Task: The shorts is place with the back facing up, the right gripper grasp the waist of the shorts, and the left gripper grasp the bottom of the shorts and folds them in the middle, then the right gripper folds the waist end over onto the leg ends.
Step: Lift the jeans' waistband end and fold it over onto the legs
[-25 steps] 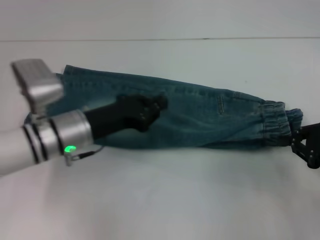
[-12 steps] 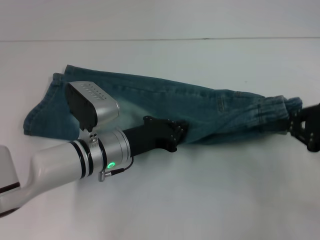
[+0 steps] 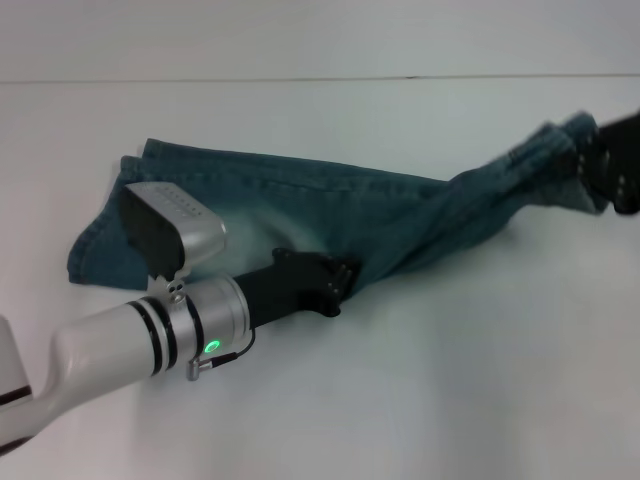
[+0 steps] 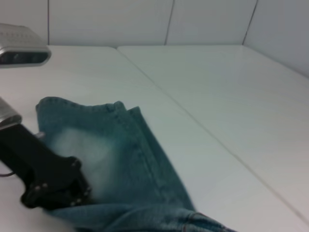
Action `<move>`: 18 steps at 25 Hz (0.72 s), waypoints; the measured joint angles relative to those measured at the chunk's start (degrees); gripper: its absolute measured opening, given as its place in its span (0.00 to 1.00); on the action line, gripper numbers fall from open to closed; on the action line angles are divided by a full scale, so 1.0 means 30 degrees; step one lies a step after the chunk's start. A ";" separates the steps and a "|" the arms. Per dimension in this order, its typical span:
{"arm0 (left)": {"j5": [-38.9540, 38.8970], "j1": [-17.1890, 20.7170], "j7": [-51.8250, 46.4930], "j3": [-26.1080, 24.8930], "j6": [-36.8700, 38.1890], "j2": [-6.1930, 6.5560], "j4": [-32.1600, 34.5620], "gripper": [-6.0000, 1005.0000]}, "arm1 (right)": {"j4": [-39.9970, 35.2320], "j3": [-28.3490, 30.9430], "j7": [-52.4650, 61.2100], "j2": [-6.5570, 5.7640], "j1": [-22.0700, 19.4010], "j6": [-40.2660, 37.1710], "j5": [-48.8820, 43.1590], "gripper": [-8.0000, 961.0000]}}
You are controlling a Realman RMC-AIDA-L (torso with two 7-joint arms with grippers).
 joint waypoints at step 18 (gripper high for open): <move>0.0102 0.0743 0.1877 -0.1343 0.1413 0.0000 -0.1658 0.05 | 0.2611 -0.3504 -0.0179 -0.0001 0.7671 0.1234 -0.1360 0.10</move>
